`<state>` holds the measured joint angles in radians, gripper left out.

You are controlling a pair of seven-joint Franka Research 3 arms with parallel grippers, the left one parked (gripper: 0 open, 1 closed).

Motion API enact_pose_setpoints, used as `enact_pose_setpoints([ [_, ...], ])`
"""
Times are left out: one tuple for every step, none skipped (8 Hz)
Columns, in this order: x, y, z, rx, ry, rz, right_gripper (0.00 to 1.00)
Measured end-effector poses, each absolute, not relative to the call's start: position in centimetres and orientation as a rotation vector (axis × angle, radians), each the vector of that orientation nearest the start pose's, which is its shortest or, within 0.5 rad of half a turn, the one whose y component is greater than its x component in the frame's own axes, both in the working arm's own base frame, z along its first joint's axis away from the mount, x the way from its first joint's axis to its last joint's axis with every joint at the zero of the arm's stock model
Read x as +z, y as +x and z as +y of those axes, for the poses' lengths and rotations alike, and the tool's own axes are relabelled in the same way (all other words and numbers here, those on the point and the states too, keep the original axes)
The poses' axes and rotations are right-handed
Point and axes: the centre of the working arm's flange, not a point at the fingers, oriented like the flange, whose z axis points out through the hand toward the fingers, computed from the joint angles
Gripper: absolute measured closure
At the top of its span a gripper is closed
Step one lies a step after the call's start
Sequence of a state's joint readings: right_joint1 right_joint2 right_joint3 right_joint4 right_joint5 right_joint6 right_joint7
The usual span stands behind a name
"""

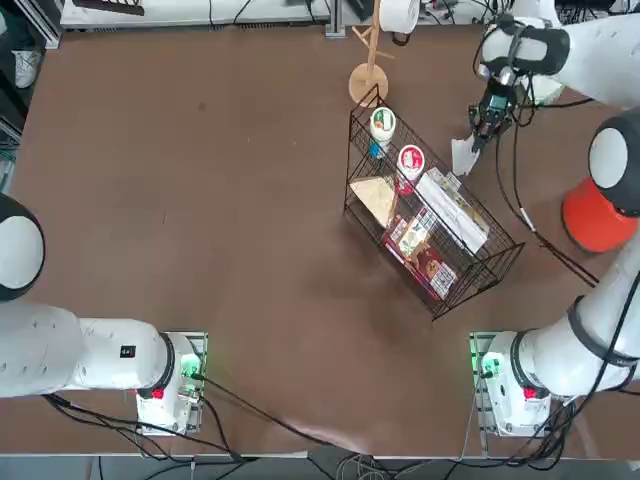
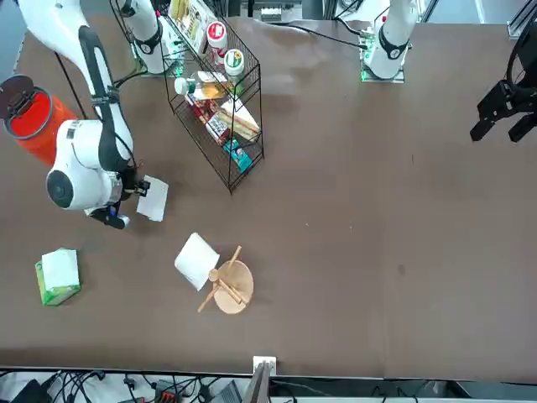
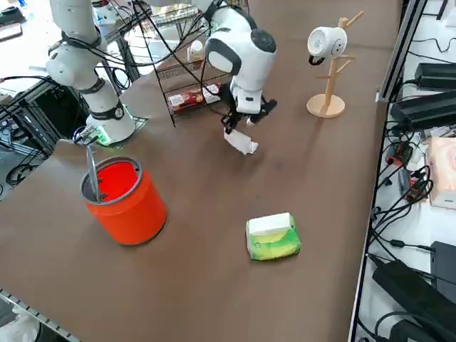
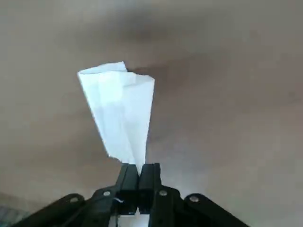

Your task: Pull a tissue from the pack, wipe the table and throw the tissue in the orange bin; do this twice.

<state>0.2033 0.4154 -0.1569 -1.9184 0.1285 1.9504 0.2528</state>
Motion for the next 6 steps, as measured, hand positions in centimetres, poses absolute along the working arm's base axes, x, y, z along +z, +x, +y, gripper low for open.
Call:
enact_pose_setpoints([
  [24.5, 57.8, 3.6, 0.571, -3.087, 0.419, 0.98],
  [23.4, 57.7, 3.5, 0.55, -3.095, 0.421, 0.98],
  [22.3, 57.6, 3.5, 0.539, -3.1, 0.423, 0.98],
  [21.4, 57.6, 3.7, 0.535, -3.105, 0.418, 0.98],
  [20.6, 57.5, 4.2, 0.535, -3.111, 0.409, 0.98],
  [19.9, 57.5, 4.9, 0.53, -3.117, 0.427, 0.98],
])
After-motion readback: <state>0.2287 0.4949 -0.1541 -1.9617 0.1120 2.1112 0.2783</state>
